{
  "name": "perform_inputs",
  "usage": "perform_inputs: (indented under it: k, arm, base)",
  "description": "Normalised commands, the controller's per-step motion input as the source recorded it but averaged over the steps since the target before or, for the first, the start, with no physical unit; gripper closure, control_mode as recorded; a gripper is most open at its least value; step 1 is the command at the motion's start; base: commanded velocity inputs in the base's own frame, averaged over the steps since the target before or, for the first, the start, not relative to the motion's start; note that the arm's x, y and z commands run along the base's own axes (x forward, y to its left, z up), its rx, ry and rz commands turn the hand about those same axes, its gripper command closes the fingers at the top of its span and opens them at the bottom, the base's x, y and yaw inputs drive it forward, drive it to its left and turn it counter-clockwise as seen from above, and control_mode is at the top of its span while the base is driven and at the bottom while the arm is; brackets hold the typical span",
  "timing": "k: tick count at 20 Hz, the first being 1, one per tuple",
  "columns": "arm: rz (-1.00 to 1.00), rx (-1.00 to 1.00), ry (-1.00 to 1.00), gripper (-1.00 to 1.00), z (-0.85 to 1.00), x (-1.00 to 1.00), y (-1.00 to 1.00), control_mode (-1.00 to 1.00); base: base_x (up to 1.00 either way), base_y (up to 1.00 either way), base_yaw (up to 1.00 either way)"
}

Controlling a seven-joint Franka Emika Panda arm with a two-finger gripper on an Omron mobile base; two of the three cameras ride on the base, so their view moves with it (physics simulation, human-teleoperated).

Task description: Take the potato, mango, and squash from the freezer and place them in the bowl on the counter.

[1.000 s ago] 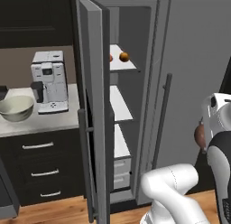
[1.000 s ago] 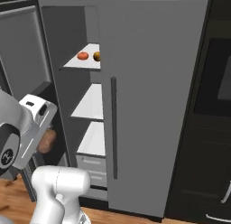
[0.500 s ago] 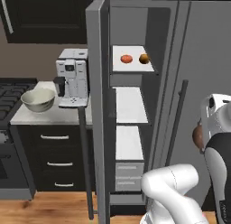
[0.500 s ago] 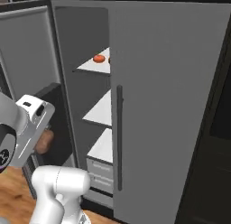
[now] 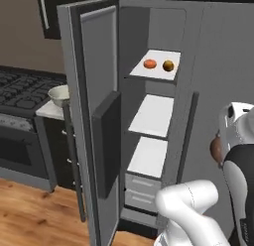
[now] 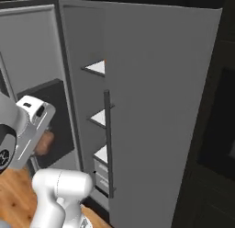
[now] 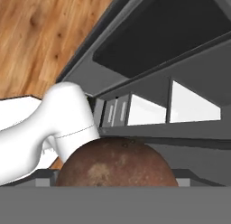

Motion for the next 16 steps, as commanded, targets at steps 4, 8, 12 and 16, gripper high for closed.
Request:
perform_inputs:
  k: [4, 8, 12, 16]
  arm:
    - [0.0, 0.0, 0.0, 1.0, 0.0, 0.0, 0.0, 1.0]
    - [0.0, 0.0, 0.0, 1.0, 0.0, 0.0, 0.0, 1.0]
    - [0.0, 0.0, 0.0, 1.0, 0.0, 0.0, 0.0, 1.0]
    - [0.0, 0.0, 0.0, 1.0, 0.0, 0.0, 0.0, 1.0]
  base:
    - [-0.63, -0.14, 0.38]
    - [-0.18, 1.0, 0.55]
    - [0.07, 0.67, 0.73]
    - [0.23, 0.27, 0.83]
